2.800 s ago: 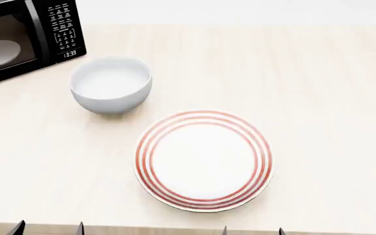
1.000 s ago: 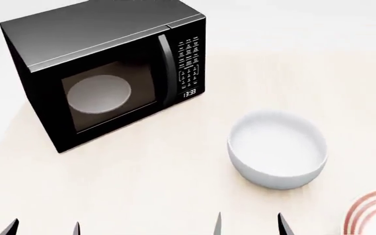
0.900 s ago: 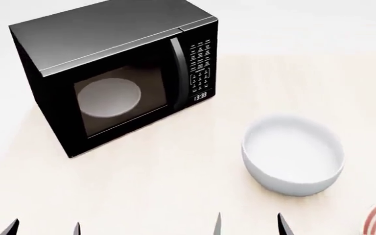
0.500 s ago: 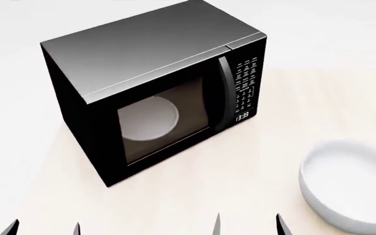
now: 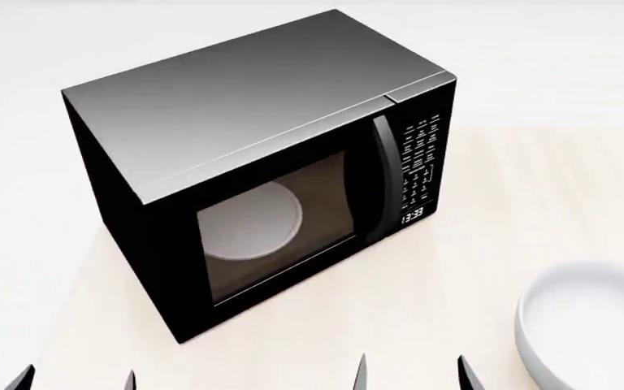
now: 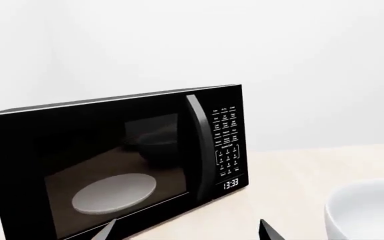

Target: Open the microwave.

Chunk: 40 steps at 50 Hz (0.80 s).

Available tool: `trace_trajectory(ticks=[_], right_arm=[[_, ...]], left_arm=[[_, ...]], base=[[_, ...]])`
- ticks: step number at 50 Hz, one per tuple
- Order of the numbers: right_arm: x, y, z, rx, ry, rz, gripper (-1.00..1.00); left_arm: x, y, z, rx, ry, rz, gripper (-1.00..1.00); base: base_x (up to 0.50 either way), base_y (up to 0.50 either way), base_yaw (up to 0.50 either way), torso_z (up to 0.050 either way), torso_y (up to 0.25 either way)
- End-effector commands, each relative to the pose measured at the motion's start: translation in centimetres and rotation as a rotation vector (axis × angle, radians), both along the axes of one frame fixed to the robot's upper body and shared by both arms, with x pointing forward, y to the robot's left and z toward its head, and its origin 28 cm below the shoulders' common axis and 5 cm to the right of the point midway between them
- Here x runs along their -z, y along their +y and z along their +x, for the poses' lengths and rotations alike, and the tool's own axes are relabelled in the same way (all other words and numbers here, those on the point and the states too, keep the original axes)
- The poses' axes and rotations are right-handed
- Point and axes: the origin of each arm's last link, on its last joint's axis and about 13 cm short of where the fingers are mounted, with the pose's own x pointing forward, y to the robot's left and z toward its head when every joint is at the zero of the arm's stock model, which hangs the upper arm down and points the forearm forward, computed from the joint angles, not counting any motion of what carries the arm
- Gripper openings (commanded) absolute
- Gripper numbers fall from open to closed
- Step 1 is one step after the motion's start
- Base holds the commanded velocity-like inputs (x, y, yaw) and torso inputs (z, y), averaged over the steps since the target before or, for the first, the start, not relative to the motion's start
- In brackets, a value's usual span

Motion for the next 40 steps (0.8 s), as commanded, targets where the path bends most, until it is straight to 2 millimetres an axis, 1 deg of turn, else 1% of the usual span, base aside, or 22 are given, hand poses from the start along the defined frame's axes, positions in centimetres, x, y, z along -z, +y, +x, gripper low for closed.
trace_trajectory(ticks=[1,2,9,13,39,40], right_arm=[[0.02,0.01,-0.02,-0.005,-0.002,0.004,1.00],[0.01,0.02,-0.02,-0.005,-0.001,0.005,1.00],[-0.07,0.00,-0.06,-0.004,-0.003,0.009,1.00],[-0.07,0.01,-0.05,-0.004,-0.003,0.009,1.00],[-0.07,-0.01,-0.11,-0.004,-0.006,0.011,1.00],[-0.21,0.02,-0.15,-0.005,-0.008,0.014,1.00]], left_arm=[[0.01,-0.03,-0.08,0.002,0.000,-0.002,1.00],[-0.02,-0.02,-0.09,0.003,-0.003,-0.004,1.00],[-0.17,0.17,-0.03,-0.008,-0.003,-0.022,1.00],[-0.10,0.07,-0.02,-0.006,-0.002,0.000,1.00],[-0.04,0.04,-0.04,-0.001,-0.003,-0.005,1.00],[-0.07,0.07,-0.04,-0.002,0.000,-0.014,1.00]], base=[[0.50,0.00,0.00,0.000,0.000],[0.50,0.00,0.00,0.000,0.000],[0.01,0.00,0.00,0.000,0.000],[0.00,0.00,0.00,0.000,-0.037],[0.00,0.00,0.00,0.000,-0.250],[0.00,0.00,0.00,0.000,0.000]])
